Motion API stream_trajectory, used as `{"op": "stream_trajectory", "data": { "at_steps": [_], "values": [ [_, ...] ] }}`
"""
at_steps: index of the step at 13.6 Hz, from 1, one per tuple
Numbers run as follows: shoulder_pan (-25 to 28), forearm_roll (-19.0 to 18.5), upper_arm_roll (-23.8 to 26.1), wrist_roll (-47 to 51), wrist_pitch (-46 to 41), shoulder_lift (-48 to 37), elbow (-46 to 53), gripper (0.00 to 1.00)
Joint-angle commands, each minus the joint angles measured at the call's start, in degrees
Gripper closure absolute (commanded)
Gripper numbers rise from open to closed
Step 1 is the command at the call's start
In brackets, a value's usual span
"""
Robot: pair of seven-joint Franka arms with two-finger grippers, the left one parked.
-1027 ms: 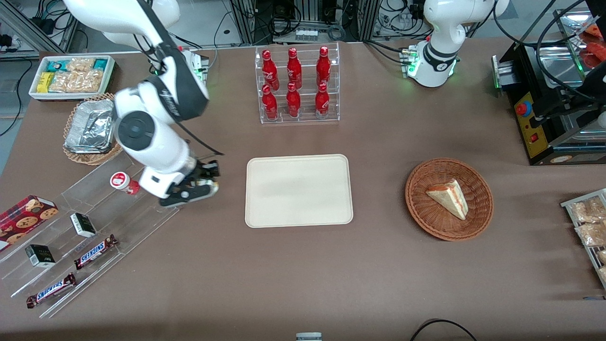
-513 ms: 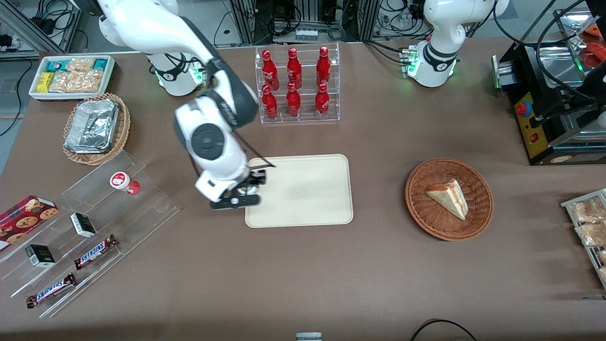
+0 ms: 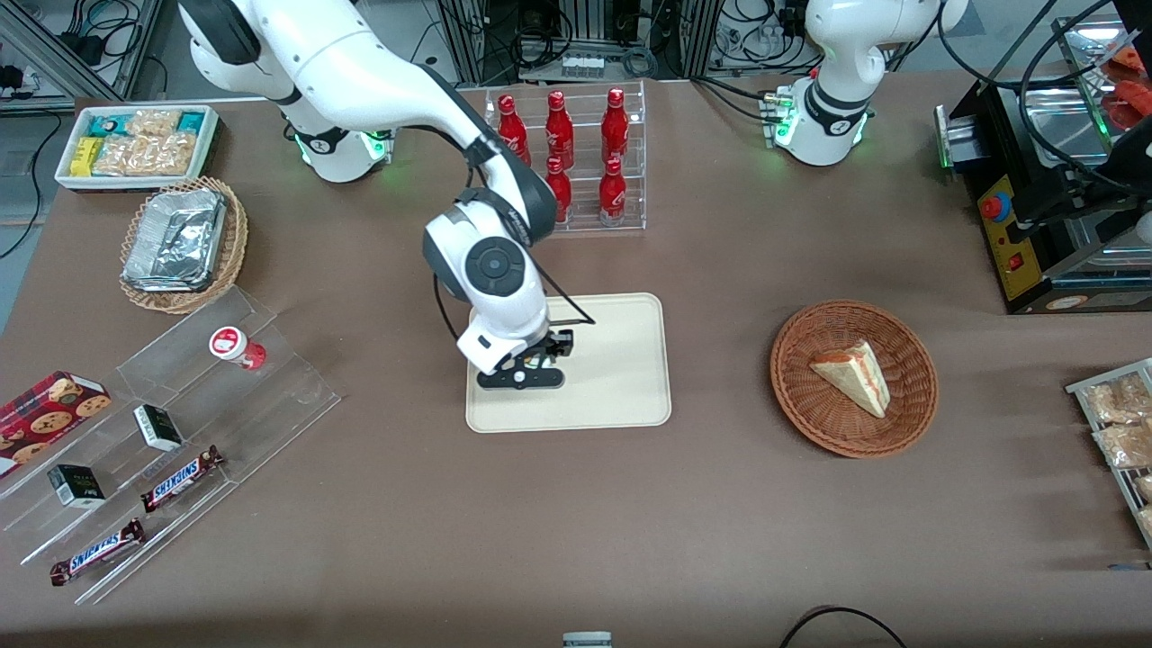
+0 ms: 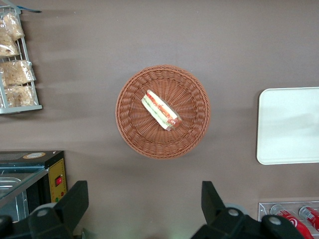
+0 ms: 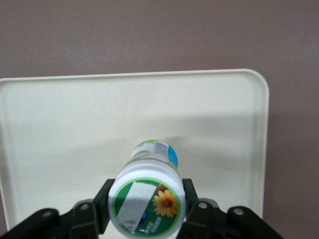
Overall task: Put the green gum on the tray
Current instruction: 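Lift the gum tub and carry it over the cream tray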
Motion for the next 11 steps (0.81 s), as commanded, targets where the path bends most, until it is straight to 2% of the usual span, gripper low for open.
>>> {"op": "stream_trajectory", "data": {
  "at_steps": [1, 5, 10, 11],
  "values": [
    [0.8, 1.0, -0.6, 2.4, 2.1, 3.5, 3.3, 1.00],
    [2.5, 0.8, -0.7, 3.9, 5.7, 5.8, 3.3, 1.00],
    [2.7, 0.6, -0.7, 3.9, 5.8, 7.0, 3.3, 1.00],
    [2.7, 0.6, -0.7, 3.8, 5.9, 7.2, 3.3, 0.77]
  ]
}}
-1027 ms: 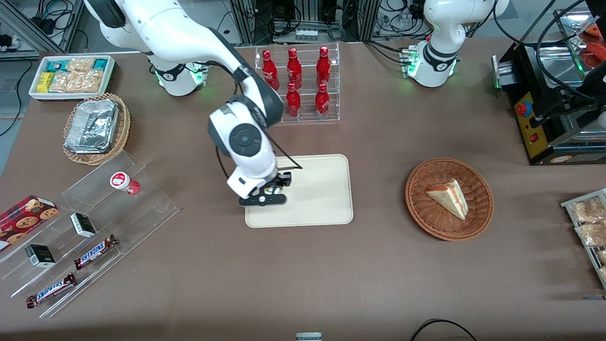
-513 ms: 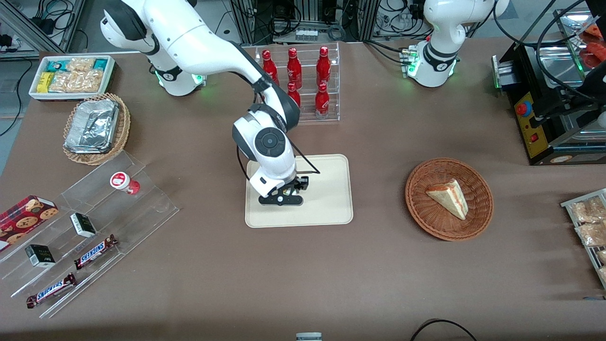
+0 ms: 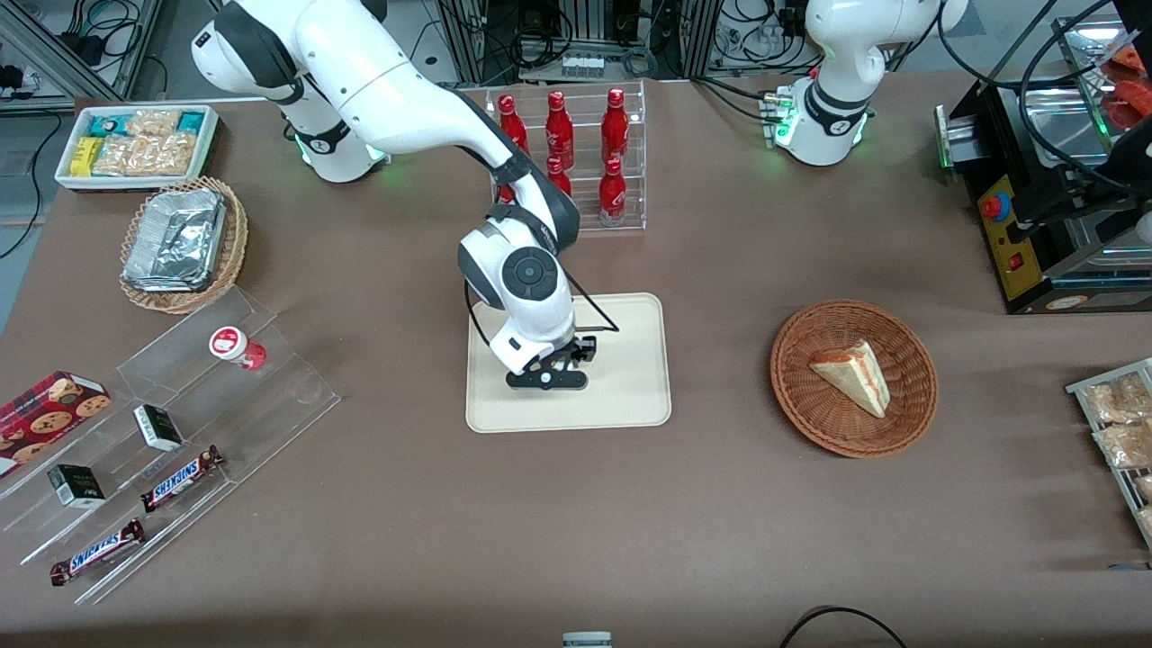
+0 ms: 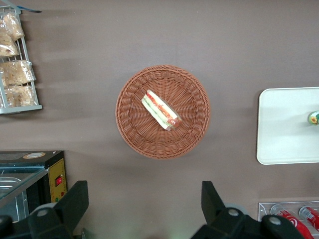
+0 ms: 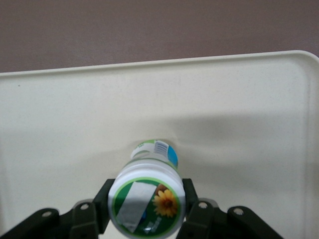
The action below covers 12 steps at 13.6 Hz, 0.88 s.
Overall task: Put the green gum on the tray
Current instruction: 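Lower the gum tub onto the tray and open the right gripper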
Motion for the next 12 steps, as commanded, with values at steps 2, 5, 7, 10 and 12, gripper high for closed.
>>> {"op": "stream_trajectory", "data": {
  "at_steps": [2, 5, 7, 10, 12],
  "values": [
    [0.5, 0.4, -0.6, 0.4, 1.3, 2.0, 2.1, 0.01],
    [0.6, -0.4, -0.6, 0.1, 1.8, 2.2, 2.1, 0.00],
    [0.6, -0.7, -0.6, 0.1, 1.7, 2.1, 2.1, 0.00],
    [0.6, -0.7, -0.6, -0.7, 1.3, 0.8, 2.1, 0.00],
    [0.0, -0.7, -0.6, -1.9, 0.7, -0.1, 1.9, 0.00]
  ]
}}
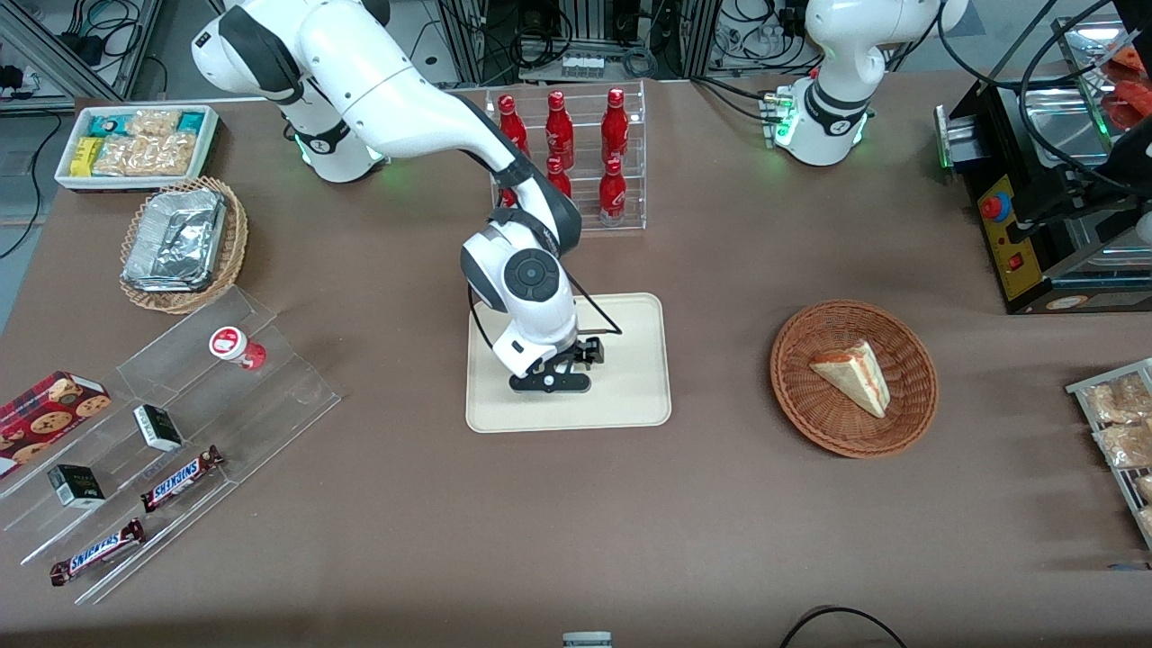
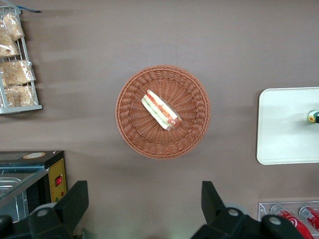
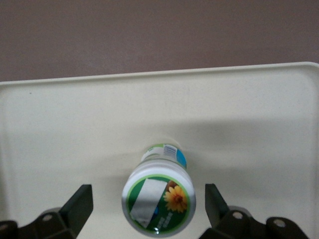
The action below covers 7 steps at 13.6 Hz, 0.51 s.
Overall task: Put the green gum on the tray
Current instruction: 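Lower the gum tub onto the tray and open the right gripper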
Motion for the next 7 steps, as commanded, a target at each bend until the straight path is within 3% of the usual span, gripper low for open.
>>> {"op": "stream_trajectory", "data": {
  "at_steps": [1, 7],
  "values": [
    [-0.5, -0.4, -0.5, -2.5, -1.8, -2.2, 0.2, 0.00],
    [-4.2, 0.3, -0.6, -12.3, -14.6, -9.5, 0.2, 0.00]
  ]
}}
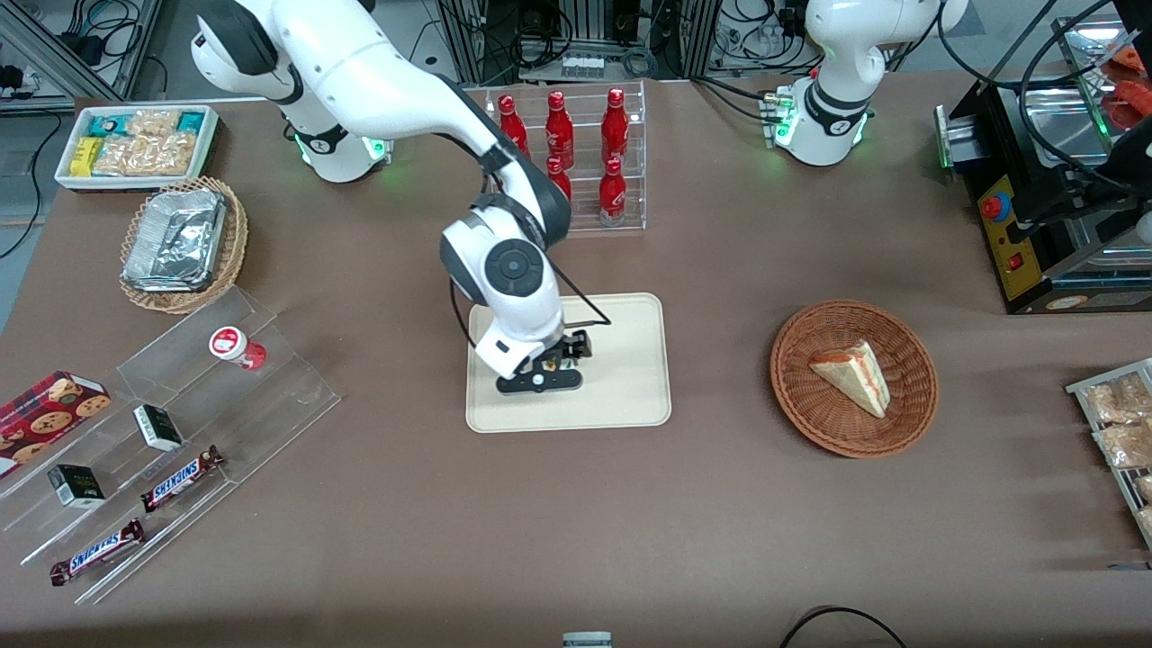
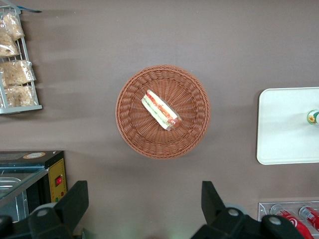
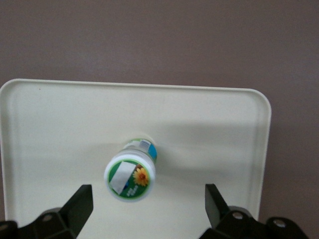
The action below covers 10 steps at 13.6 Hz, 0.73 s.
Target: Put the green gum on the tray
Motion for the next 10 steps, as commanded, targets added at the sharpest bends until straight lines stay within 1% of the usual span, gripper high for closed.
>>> {"op": "stream_trajectory", "data": {
  "at_steps": [1, 3, 6, 8, 10],
  "values": [
    [-3.0, 0.4, 0.4, -5.3, -6.5, -4.2, -0.2, 0.00],
    [-5.4, 0.5, 0.4, -9.9, -11.2, -6.3, -0.2, 0.00],
    [-10.4, 0.5, 0.5, -18.0, -16.4, -9.2, -0.3, 0.00],
    [-13.7, 0.7, 0.5, -23.1, -18.5, -10.1, -0.3, 0.00],
    [-16.0, 0.7, 0.4, -27.9, -18.9, -11.8, -1.1, 0.00]
  ]
}}
